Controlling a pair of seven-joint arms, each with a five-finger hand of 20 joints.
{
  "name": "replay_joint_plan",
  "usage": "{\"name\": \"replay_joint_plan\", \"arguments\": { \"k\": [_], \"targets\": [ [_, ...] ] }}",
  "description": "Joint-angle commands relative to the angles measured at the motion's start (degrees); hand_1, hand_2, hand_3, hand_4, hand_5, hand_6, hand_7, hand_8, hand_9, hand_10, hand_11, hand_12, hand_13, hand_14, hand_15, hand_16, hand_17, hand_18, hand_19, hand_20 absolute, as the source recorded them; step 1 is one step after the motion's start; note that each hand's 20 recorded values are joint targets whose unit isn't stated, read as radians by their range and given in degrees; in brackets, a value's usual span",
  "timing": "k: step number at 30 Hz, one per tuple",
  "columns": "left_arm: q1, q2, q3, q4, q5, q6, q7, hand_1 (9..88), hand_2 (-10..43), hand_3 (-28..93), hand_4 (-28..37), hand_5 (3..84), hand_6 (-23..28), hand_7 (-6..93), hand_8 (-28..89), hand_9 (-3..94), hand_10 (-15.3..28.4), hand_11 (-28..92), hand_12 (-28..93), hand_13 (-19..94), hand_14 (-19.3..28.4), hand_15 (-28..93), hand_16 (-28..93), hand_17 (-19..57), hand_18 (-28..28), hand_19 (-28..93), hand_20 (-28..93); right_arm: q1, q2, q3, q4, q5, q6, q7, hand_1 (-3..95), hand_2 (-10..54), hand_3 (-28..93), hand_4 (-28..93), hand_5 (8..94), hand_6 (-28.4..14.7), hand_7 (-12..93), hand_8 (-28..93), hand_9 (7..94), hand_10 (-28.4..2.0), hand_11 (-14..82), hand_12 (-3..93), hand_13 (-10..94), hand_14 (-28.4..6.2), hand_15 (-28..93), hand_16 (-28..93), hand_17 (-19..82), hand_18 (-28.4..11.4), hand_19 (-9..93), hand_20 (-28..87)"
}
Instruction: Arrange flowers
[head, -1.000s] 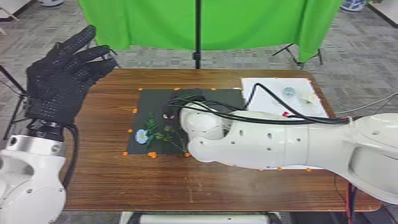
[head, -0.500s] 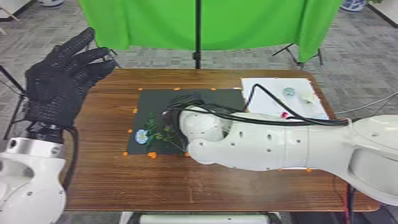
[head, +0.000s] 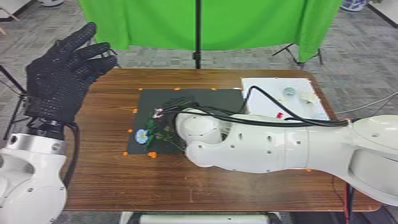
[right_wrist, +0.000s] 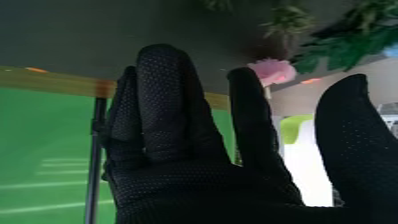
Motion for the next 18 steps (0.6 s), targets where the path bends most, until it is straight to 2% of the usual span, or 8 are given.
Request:
{"name": "replay_joint_plan", "arguments": {
  "k": [1, 6, 10, 15, 17, 18],
  "targets": [
    [0.7, -0.55, -0.08, 0.57, -0.16, -0.06, -0.82, 21.0, 9.3, 77, -28.3, 34.8, 9.3, 12.7, -8, 30.2, 19.8, 28, 11, 24, 28.3, 59, -12, -6.8, 26.4, 63, 17, 1.2, -0.4, -0.2, -1.4, -1.3, 1.3, -1.6, 10.4, 13.1, 83, -24, 38.6, 2.4, 15, -14, 45.2, -23.9, 36.9, 17.4, 38, -20.5, 80, 9, 8, -22.4, 74, 36],
    [1.2, -0.8, -0.5, 0.54, -0.06, 0.18, -1.16, 20.9, 9.2, 77, -28.3, 34.8, 9.2, 12.9, -8, 30.1, 19.9, 28, 11, 24, 28.3, 59, -12, -6.8, 26.4, 63, 17, 2.0, 0.2, -1.2, -1.5, -1.7, 4.3, -0.7, 10.5, 13.2, 83, -24, 42.7, 1.4, 15, -14, 46.9, -23.7, 37.1, 17.2, 40, -20.3, 80, 9, 8, -22.5, 74, 37],
    [2.3, -1.51, -1.22, 0.25, 0.05, 0.73, -2.08, 20.9, 9.2, 77, -28.3, 34.9, 9.2, 12.9, -9, 30.2, 19.9, 28, 11, 24, 28.3, 59, -12, -6.8, 26.4, 63, 17, 2.4, 0.7, -1.7, -1.6, -2.7, 6.1, -0.3, 10.9, 13.6, 84, -23, 47.6, 0.0, 15, -14, 50.5, -23.1, 36.8, 17.1, 42, -20.1, 79, 9, 10, -22.7, 74, 37],
    [5.8, -2.7, -3.11, -0.77, 0.27, 1.52, -2.62, 21.0, 9.2, 76, -28.3, 34.9, 9.3, 12.9, -9, 30.2, 19.9, 28, 11, 24, 28.3, 59, -12, -6.8, 26.4, 63, 17, 2.2, 2.5, -1.2, -2.5, -3.6, 6.1, -0.1, 11.2, 14.0, 84, -23, 51.5, -1.8, 16, -14, 53.2, -22.8, 36.4, 16.9, 44, -19.9, 78, 9, 11, -23.4, 75, 37],
    [7.3, -3.03, -3.62, -1.21, 0.07, 2.37, -2.74, 21.0, 9.3, 76, -28.3, 34.9, 9.3, 12.9, -9, 30.2, 19.9, 28, 11, 24, 28.3, 59, -12, -6.8, 26.4, 63, 17, 1.4, 4.1, -0.2, -3.4, -3.9, 5.9, -0.1, 11.2, 14.0, 84, -23, 51.8, -2.0, 16, -14, 53.4, -22.8, 36.4, 17.0, 44, -19.8, 78, 9, 12, -23.4, 75, 37],
    [8.3, -3.3, -4.17, -1.47, 0.13, 2.42, -2.41, 21.0, 9.3, 77, -28.3, 34.9, 9.3, 12.9, -9, 30.2, 19.9, 28, 11, 24, 28.3, 59, -12, -6.8, 26.4, 63, 17, 1.1, 5.1, 0.6, -4.0, -4.3, 5.9, 0.0, 11.2, 14.1, 84, -23, 51.9, -2.1, 16, -14, 53.7, -22.7, 36.4, 17.0, 45, -19.8, 78, 9, 12, -23.5, 75, 37]
  ]
}}
